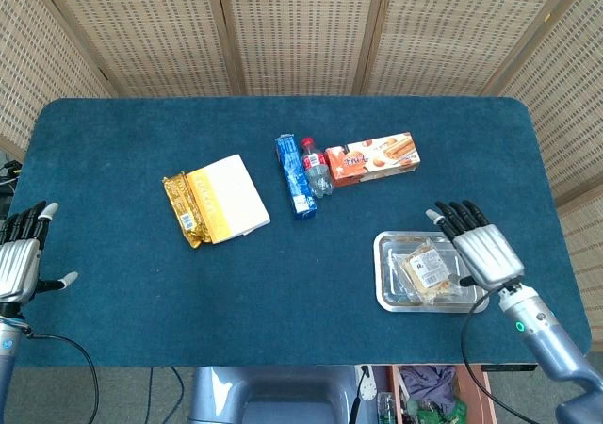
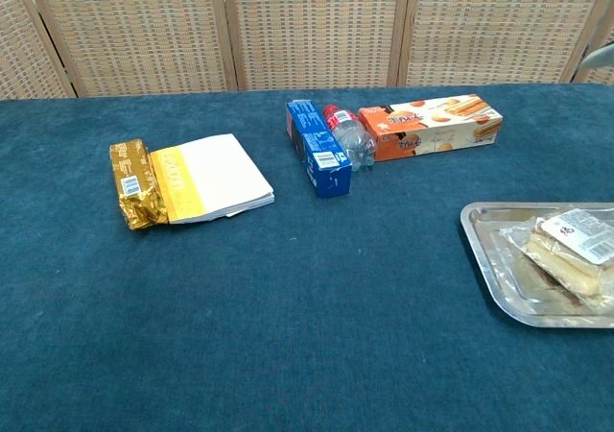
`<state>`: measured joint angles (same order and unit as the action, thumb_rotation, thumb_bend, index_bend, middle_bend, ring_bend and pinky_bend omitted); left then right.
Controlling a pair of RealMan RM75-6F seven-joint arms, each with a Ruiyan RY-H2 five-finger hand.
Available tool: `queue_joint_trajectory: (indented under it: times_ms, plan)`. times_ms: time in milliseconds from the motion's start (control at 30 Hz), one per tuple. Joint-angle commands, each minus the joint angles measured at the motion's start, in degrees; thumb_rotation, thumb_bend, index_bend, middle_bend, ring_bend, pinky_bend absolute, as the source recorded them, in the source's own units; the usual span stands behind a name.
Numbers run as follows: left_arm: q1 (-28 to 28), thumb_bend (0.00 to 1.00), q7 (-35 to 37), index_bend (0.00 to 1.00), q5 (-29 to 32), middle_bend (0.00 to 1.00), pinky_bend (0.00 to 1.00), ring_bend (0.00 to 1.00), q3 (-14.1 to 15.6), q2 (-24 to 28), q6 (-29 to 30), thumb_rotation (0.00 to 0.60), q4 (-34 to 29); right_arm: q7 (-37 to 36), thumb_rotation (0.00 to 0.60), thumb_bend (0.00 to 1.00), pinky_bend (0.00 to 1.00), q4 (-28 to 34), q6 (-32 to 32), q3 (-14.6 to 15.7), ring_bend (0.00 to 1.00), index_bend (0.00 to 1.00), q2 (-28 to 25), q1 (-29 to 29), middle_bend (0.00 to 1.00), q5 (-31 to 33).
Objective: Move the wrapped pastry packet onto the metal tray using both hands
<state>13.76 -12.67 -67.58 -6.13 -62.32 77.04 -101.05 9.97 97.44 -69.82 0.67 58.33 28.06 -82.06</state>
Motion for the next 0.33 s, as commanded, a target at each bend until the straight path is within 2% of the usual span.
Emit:
queue_joint_trajectory:
  times_ms: [33,133,333]
  plan:
    - [-1.10,0.00,0.45,0.00,-2.27,0.00,0.00,0.00,0.74,-0.43,2.03,0.600,0.33,-4.01,0.600,0.00,0.00,-2.71,-15.04,1.09,0.00,0.00,4.29,-10.85,0.00,-5.24]
    - [-1.98,0.00,0.79,0.00,-4.83,0.00,0.00,0.00,1.20,-1.11,4.20,0.600,1.01,-3.04,0.600,0.00,0.00,-5.44,-19.59,1.17,0.00,0.00,7.49,-14.54,0.00,-5.15]
    - [-3.06,0.00,1.57,0.00,-7.77,0.00,0.00,0.00,1.90,-0.75,5.89,0.600,0.35,-2.83,0.600,0.00,0.00,-7.38,-23.08,0.94,0.00,0.00,10.74,-18.43,0.00,-4.87]
